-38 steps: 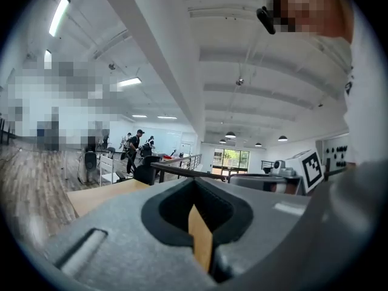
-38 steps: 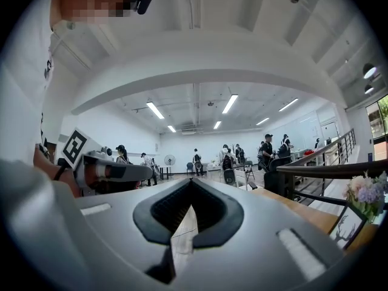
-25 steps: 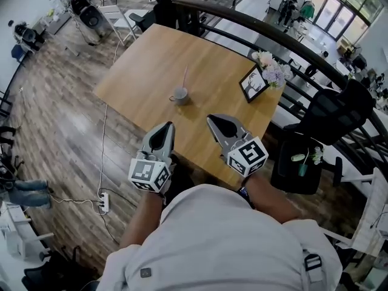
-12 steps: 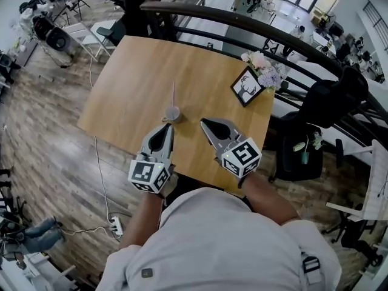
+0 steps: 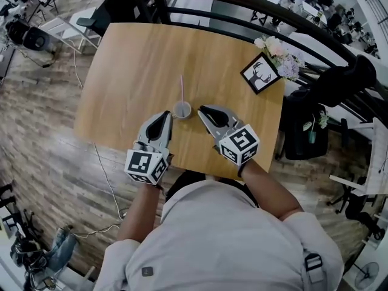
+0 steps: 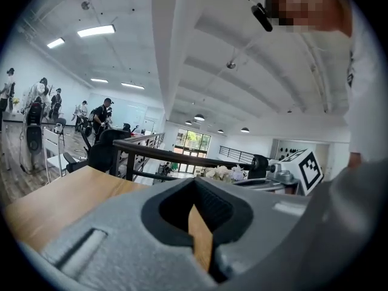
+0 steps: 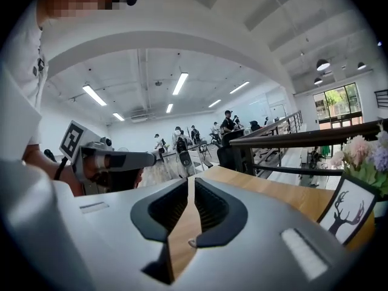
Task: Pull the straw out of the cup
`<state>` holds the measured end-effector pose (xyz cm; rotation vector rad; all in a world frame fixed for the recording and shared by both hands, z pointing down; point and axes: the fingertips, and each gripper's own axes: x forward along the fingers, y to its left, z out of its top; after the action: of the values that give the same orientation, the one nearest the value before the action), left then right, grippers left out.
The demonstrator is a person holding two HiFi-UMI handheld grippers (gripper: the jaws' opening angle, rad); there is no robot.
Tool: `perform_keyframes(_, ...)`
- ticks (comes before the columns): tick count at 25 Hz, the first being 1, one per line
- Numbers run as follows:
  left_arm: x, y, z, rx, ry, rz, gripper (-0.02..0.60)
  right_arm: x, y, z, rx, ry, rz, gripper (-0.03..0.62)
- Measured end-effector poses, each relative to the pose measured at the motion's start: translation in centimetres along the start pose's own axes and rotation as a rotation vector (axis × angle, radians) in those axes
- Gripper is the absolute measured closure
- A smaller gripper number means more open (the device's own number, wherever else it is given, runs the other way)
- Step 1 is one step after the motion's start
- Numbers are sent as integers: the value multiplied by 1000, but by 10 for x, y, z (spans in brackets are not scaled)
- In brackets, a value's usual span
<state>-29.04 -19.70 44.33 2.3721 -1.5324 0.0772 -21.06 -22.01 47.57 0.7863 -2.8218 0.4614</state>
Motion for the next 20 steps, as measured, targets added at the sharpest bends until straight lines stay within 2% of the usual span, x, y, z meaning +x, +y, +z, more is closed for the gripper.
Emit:
perform_keyframes(6,20,44,-25,1,42,-37,578,50,-23,-35,60,76,-49,505)
perform_keyframes(14,49,86,-63,10,127,-60,578,95,-53,-78,149,166,-89,493)
perform_keyframes(20,71,106,-83,-23,163,-71,578,125,-77,-111,198,223,-111,493)
